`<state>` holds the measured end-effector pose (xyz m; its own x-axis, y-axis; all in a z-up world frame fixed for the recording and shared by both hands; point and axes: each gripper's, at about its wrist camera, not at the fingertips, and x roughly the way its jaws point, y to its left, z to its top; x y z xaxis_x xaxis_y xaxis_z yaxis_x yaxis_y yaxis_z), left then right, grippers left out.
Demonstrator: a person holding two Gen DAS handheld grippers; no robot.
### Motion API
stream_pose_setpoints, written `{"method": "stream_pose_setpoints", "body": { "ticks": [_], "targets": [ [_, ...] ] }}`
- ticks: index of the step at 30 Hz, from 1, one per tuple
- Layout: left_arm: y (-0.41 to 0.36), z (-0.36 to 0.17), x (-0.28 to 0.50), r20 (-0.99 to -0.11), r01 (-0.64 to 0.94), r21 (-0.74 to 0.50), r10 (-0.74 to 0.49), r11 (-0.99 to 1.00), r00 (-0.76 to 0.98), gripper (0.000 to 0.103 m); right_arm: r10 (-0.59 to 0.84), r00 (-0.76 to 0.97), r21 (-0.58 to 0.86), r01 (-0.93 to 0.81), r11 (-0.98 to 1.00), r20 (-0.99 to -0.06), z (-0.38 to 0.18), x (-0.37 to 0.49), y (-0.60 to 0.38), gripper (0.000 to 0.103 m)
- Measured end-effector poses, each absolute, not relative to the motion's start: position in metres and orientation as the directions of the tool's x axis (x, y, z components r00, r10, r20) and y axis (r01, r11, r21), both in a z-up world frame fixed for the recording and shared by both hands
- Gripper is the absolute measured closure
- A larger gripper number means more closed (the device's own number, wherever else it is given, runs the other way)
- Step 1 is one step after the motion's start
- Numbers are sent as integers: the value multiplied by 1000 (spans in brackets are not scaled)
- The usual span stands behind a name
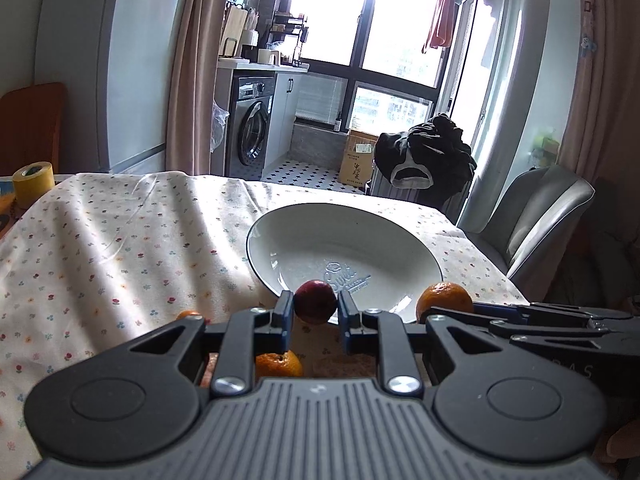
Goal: Organize fruits
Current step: 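Carry the mandarin toward the white bowl while the left tool grasps the red plum, then lower the mandarin into the bowl and open the right tool while the left releases the plum there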
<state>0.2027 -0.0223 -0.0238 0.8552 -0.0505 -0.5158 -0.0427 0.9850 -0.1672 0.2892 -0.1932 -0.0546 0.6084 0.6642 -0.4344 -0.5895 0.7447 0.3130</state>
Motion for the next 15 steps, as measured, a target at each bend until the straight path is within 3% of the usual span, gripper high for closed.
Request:
{"method": "stream_pose_setpoints", "body": {
  "ticks": [15],
  "targets": [
    [-34,-38,248,-559,-53,-173,-54,983,827,82,631,629,331,-539,775,-453,-65,322,-192,66]
  ]
}}
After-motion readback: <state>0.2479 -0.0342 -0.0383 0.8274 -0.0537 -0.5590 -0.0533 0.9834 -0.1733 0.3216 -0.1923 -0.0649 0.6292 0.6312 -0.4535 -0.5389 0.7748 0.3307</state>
